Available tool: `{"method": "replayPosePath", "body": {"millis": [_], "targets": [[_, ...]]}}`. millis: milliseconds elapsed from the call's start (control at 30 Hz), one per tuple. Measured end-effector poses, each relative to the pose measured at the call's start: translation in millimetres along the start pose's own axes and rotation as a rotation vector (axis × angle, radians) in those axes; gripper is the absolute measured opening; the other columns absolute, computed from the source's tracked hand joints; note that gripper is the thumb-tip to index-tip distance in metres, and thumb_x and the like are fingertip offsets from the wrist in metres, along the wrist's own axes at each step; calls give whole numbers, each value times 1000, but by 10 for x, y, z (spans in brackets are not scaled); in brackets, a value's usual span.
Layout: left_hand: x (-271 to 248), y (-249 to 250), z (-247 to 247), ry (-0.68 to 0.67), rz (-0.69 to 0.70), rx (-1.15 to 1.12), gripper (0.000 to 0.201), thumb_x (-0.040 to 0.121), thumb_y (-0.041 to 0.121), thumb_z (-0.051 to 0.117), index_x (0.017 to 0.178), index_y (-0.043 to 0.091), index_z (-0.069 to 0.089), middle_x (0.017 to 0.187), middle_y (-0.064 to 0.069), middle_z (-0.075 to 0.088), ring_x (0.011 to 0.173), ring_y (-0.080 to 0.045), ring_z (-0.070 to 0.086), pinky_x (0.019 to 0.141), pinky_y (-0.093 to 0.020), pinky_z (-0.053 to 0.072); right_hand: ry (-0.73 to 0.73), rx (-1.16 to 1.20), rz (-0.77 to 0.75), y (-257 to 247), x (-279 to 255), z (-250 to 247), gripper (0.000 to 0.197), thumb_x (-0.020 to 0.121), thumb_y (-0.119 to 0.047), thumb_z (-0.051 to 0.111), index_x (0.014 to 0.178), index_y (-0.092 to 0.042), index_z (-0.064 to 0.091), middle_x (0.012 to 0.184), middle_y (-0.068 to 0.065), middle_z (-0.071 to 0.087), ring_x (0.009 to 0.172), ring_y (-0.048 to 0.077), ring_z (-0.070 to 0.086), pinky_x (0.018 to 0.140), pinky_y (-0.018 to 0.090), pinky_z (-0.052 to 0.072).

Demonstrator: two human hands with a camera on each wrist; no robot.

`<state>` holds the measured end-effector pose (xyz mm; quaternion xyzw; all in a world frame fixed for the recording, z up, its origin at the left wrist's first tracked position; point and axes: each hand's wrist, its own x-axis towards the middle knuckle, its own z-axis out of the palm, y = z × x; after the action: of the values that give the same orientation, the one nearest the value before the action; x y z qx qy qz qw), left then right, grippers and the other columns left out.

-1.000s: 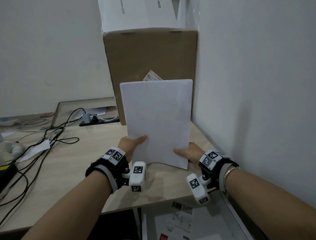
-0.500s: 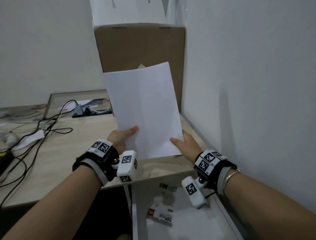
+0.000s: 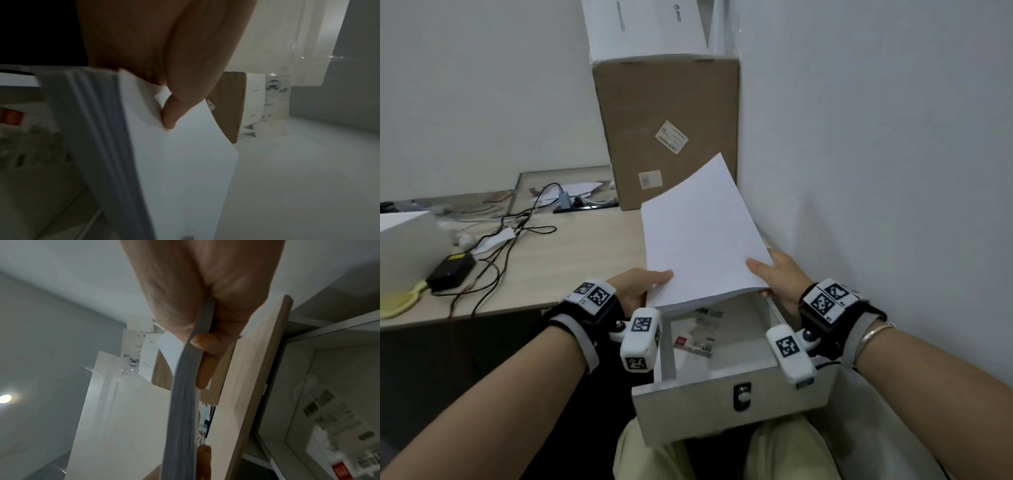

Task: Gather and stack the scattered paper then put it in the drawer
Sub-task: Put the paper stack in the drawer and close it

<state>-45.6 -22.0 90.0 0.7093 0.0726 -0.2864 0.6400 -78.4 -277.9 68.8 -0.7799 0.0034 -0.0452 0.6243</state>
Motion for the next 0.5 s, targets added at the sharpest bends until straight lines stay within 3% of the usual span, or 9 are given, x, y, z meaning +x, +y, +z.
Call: {"method": "replayPosePath", "body": {"millis": [133, 300, 400, 500], "targets": [[-334, -257, 222, -1, 34, 70, 26, 97, 29, 51, 96, 4, 57, 58, -4, 69, 45, -14, 64, 41, -20, 48, -7, 95, 97, 28, -354, -61, 19, 97, -16, 54, 113, -6, 55, 82, 7, 60, 45, 10, 55, 33, 17, 33], [-628, -409, 342, -52, 28, 78, 28, 96, 33, 52, 99, 5, 57, 84, -7, 64, 59, -9, 64, 56, -16, 55, -67, 90, 218, -102, -705, -183, 16, 99, -12, 49, 108, 1, 48, 71, 13, 57, 35, 7, 53, 27, 12, 26], [-737, -476, 392, -94, 11, 97, 27, 99, 31, 45, 99, 5, 55, 84, -8, 60, 38, -2, 54, 41, -10, 48, -125, 49, 313, -175, -800, -225, 16, 100, -14, 47, 97, 1, 47, 64, 13, 60, 29, 4, 41, 26, 12, 23], [-879, -493, 366, -152, -88, 103, 31, 100, 33, 41, 97, 7, 57, 65, -3, 65, 32, -2, 51, 35, -10, 45, -222, 16, 462, -208, -773, -278, 16, 101, -17, 46, 95, -2, 45, 64, 9, 62, 27, 3, 28, 25, 12, 20]]}}
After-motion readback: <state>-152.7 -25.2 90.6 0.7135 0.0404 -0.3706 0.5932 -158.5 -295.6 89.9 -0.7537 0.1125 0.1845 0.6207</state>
